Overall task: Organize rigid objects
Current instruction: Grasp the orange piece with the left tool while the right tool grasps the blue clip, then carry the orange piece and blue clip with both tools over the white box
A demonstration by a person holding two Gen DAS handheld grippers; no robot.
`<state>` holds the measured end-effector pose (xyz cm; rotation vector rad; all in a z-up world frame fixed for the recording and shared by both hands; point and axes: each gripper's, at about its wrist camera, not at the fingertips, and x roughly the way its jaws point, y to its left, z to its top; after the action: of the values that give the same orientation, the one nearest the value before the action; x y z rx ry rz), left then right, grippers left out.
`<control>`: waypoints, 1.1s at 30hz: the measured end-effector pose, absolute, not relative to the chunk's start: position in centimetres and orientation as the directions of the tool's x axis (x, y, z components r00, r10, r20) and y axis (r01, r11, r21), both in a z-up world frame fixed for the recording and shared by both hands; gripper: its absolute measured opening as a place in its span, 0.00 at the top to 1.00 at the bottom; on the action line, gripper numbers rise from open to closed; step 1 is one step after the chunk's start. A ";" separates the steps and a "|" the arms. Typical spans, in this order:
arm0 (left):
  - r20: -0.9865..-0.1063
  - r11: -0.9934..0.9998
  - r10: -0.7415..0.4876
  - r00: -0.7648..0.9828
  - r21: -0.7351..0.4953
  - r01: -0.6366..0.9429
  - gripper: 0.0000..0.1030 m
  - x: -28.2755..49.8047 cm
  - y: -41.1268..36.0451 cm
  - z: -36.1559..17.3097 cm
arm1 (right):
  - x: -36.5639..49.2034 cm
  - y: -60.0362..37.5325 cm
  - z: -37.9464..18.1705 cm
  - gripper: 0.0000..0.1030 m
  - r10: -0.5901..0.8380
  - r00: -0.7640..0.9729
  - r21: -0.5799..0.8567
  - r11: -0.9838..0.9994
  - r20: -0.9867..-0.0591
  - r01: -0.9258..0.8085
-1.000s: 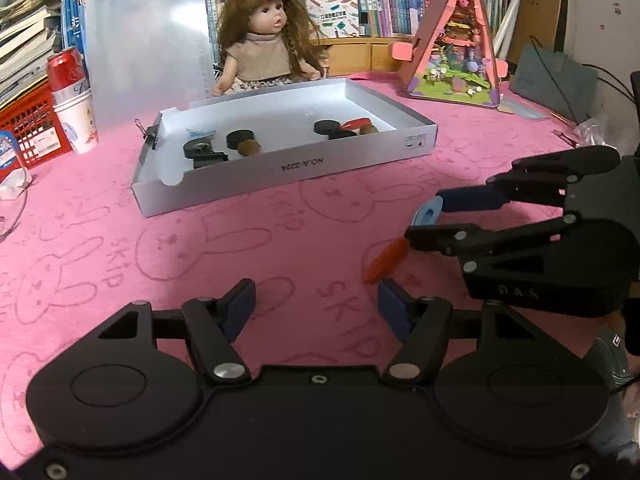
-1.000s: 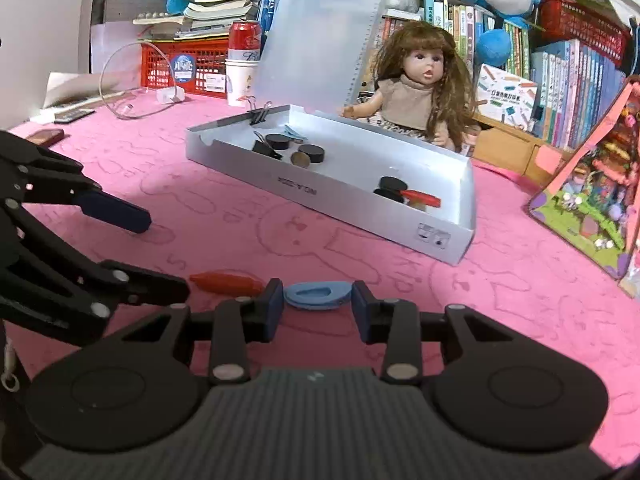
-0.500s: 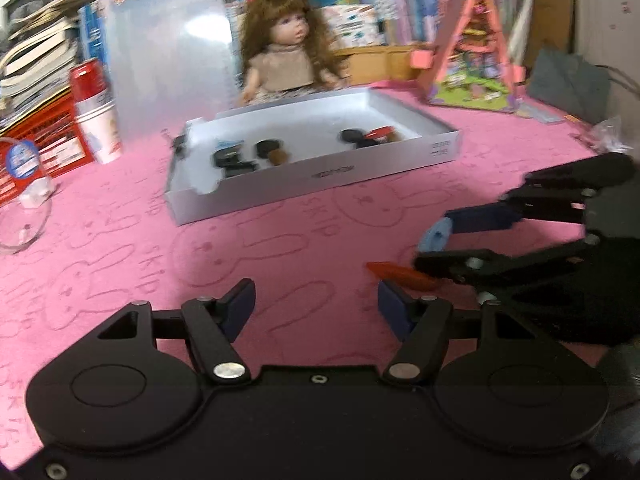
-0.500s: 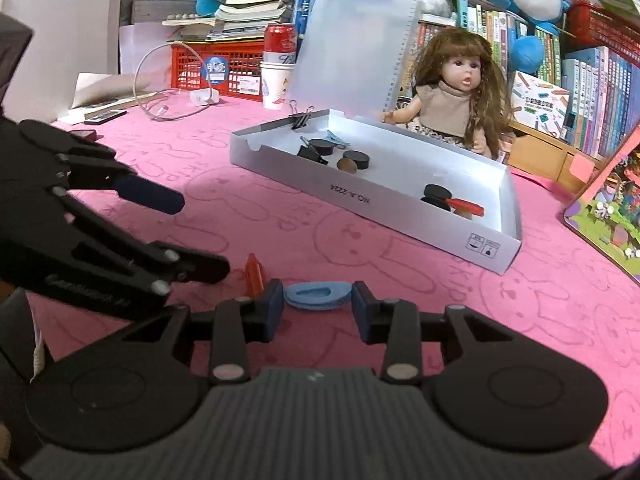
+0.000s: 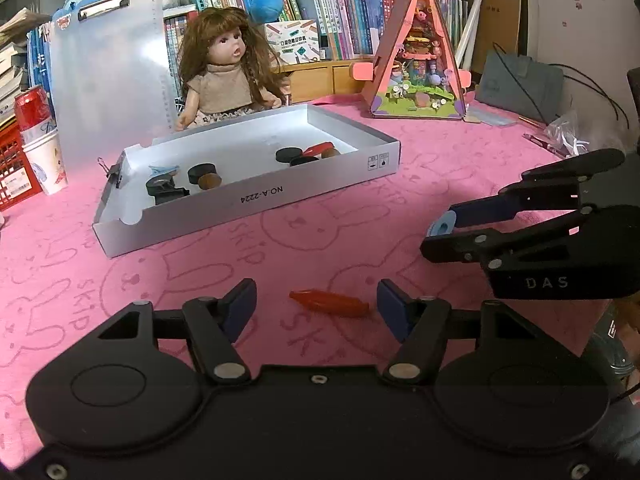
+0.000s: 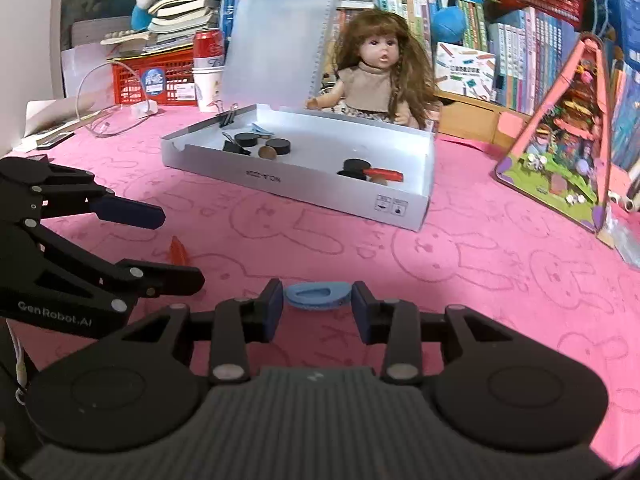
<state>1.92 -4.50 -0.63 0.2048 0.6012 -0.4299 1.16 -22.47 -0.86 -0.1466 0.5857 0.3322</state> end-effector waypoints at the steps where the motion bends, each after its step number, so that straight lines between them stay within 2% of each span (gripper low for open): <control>1: -0.588 0.889 -0.338 0.735 0.057 0.454 0.43 1.9 -4.5 -0.7 | 1.2 -22.5 -0.9 0.58 0.267 0.782 -0.035 0.938 -0.564 -0.345; 6: -0.581 0.893 -0.335 0.742 0.055 0.446 0.60 1.8 -4.4 -1.0 | 1.2 -22.4 -1.0 0.58 0.273 0.782 -0.023 0.939 -0.560 -0.344; 13: -0.588 0.928 -0.284 0.758 0.031 0.371 0.60 2.1 -4.0 -0.8 | 1.2 -22.0 -1.0 0.58 0.274 0.783 -0.012 0.941 -0.558 -0.338; 24: -0.557 0.999 -0.039 0.830 -0.012 0.038 0.60 2.2 -2.0 -1.2 | 1.4 -20.8 -1.3 0.58 0.210 0.810 0.051 0.975 -0.547 -0.218; 29: -0.546 1.000 0.006 0.838 -0.009 -0.013 0.60 1.8 -2.2 -1.4 | 1.0 -19.7 -1.8 0.58 0.137 0.840 0.010 0.988 -0.525 -0.155; 33: -0.540 1.000 0.014 0.842 -0.003 -0.018 0.55 1.7 -2.3 -1.4 | 0.9 -19.5 -2.0 0.53 0.126 0.850 0.018 0.991 -0.512 -0.136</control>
<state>1.67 -2.31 -1.35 -0.0077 0.5701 0.0171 0.92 -19.53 -2.04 -0.0188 0.5383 0.1378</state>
